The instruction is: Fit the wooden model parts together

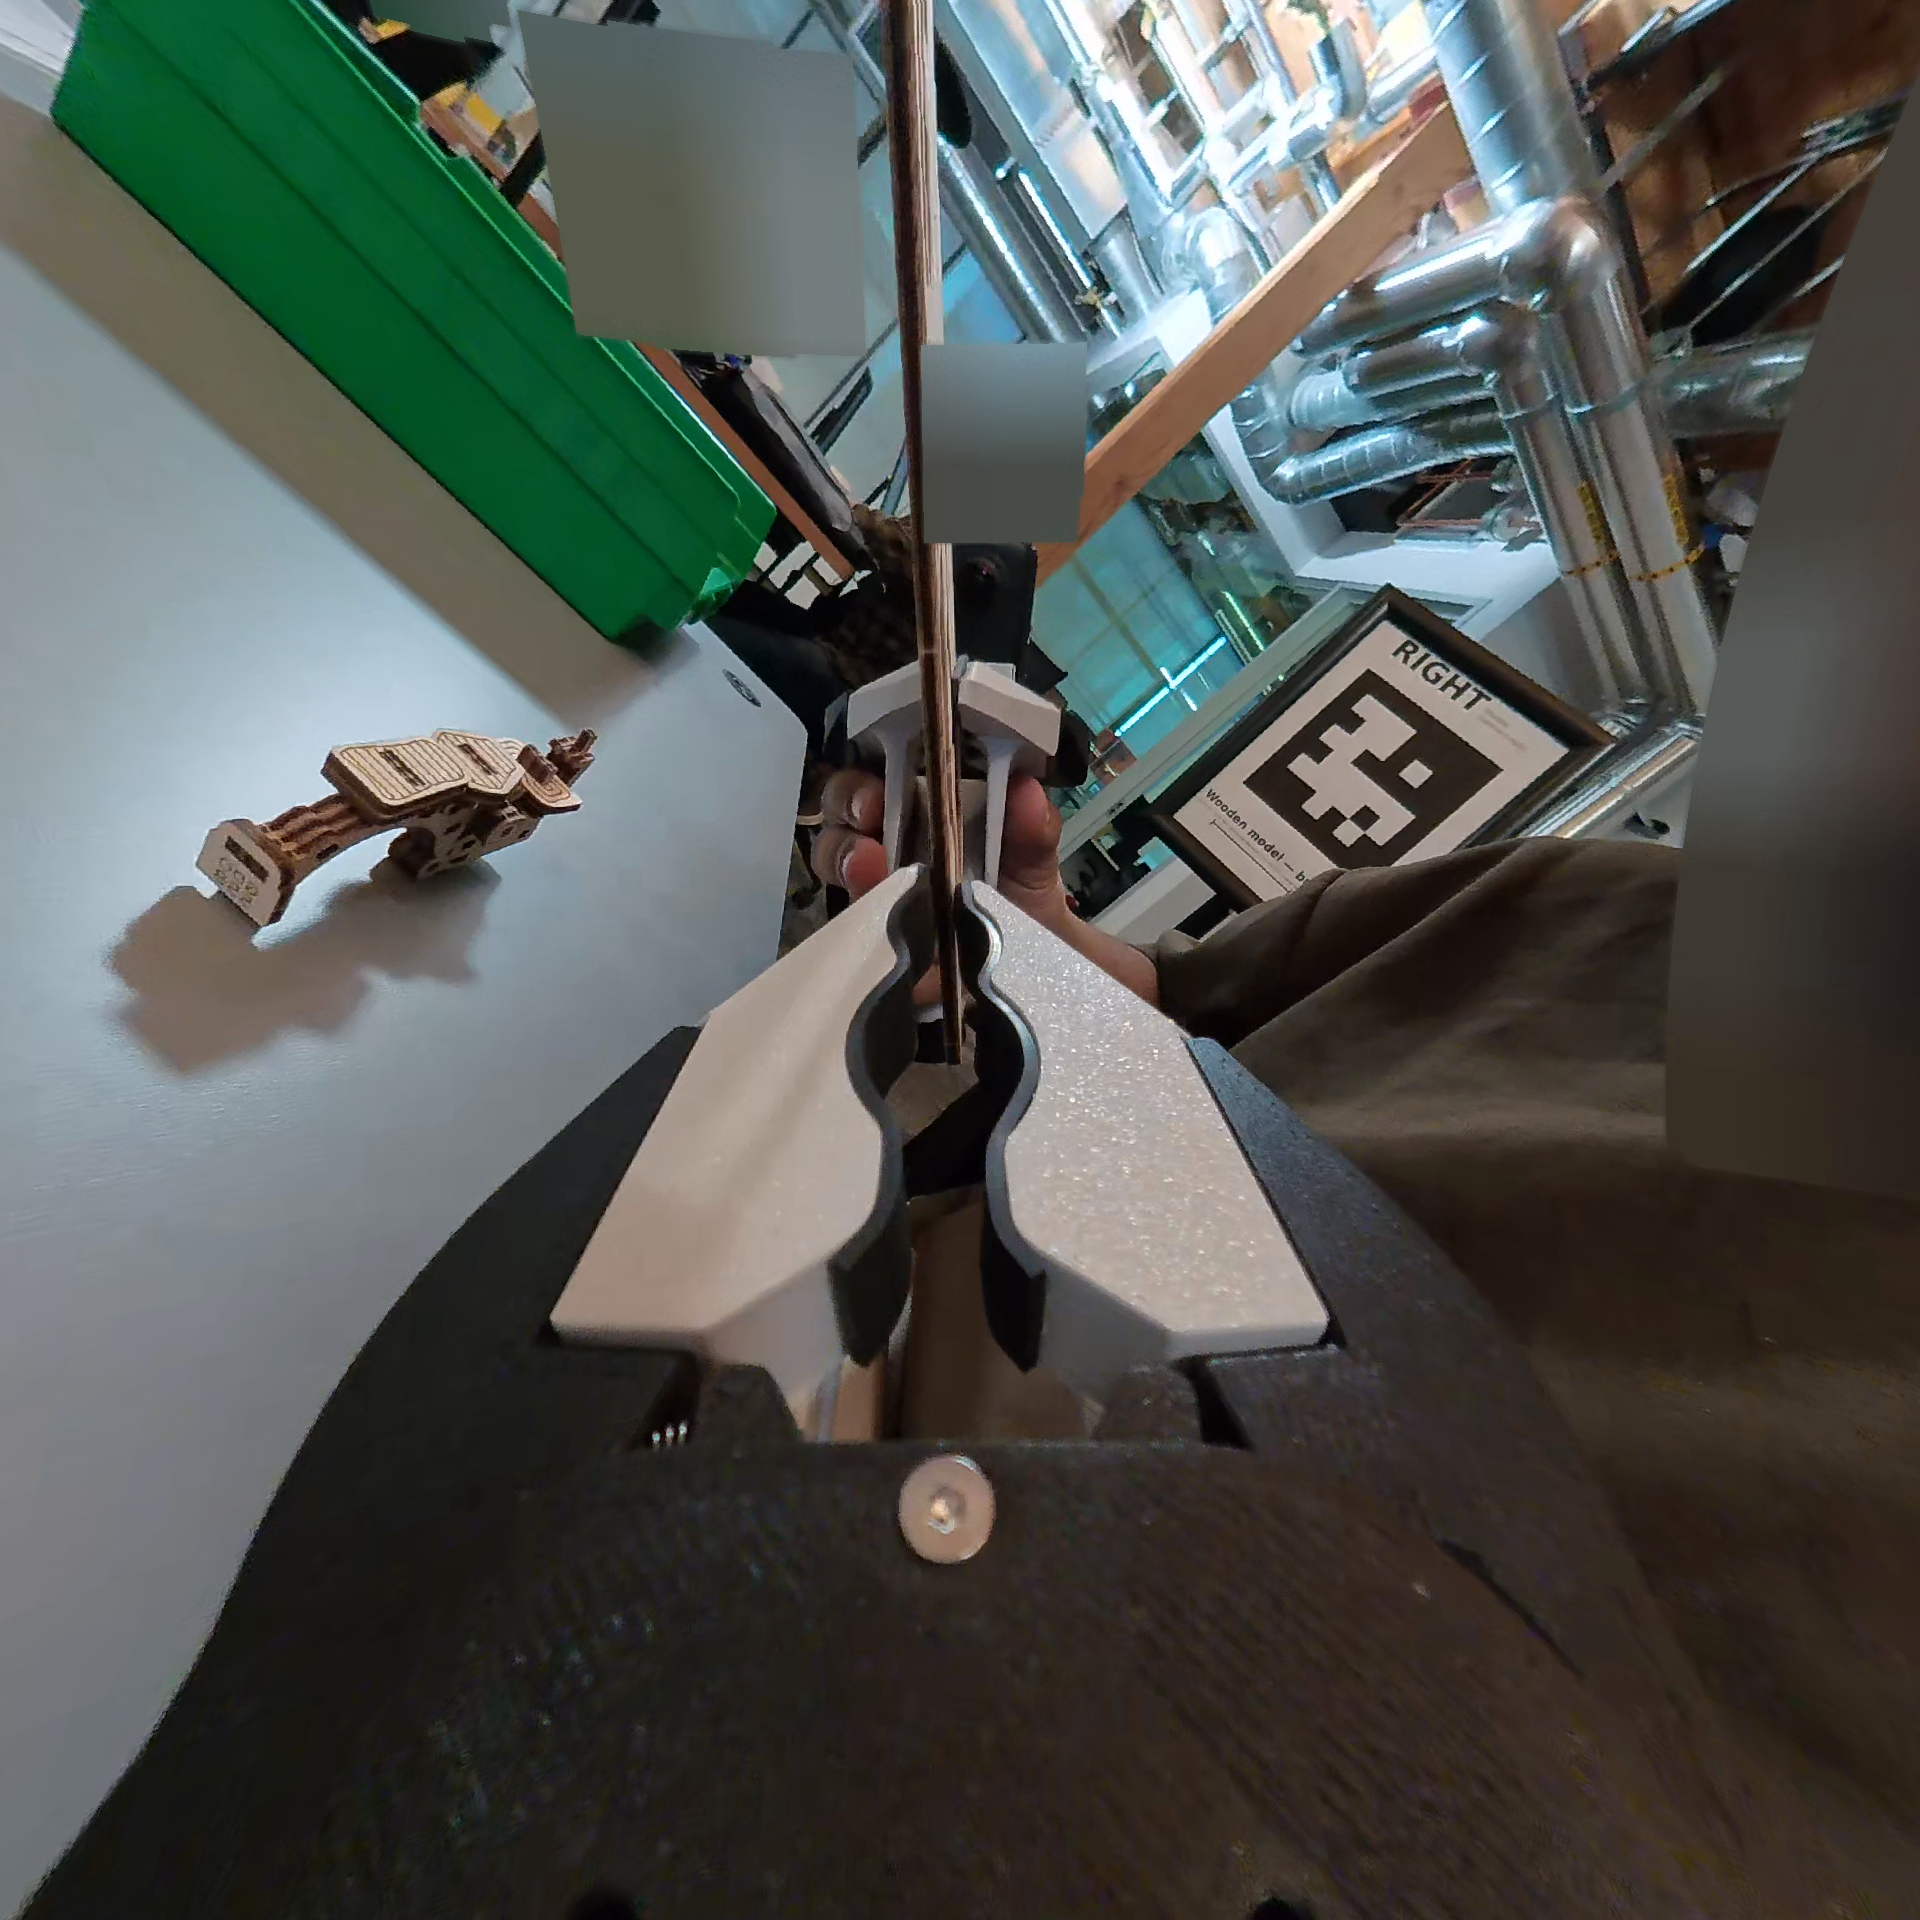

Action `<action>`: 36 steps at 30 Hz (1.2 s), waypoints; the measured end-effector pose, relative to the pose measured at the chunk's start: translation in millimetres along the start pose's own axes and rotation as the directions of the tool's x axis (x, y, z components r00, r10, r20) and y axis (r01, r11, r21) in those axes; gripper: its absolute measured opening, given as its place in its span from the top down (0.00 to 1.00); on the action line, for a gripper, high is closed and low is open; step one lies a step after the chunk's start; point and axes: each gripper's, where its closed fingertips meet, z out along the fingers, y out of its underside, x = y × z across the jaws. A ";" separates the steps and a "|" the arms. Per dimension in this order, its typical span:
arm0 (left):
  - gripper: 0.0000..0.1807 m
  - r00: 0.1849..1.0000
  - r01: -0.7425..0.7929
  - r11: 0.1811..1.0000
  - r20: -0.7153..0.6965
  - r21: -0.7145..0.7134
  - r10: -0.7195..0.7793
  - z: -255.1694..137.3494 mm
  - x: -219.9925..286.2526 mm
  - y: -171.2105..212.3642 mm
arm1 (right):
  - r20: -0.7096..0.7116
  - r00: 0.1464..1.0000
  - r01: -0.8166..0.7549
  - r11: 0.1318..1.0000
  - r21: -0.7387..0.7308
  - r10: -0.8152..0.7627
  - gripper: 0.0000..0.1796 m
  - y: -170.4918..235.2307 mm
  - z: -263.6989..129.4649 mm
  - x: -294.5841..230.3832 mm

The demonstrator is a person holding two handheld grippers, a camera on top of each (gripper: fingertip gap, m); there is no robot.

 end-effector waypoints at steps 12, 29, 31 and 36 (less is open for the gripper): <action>1.00 1.000 0.008 0.999 0.004 0.047 -0.008 -9.8 -2.6 -11.3 | -0.031 0.996 0.086 0.996 -0.025 -0.087 0.99 -0.4 -2.3 5.1; 1.00 1.000 0.020 0.996 -0.003 0.090 -0.019 -15.7 -3.6 -18.7 | -0.037 0.995 0.085 0.994 -0.069 -0.087 0.98 7.8 0.7 8.4; 0.99 1.000 0.022 0.995 -0.005 0.092 -0.022 -15.8 -3.6 -18.9 | -0.034 0.996 0.078 0.995 -0.067 -0.081 0.98 7.8 0.7 8.3; 0.99 1.000 0.019 0.995 -0.005 0.094 -0.019 -15.9 -2.9 -19.2 | -0.035 0.996 0.084 0.994 -0.070 -0.086 0.98 8.5 0.8 8.3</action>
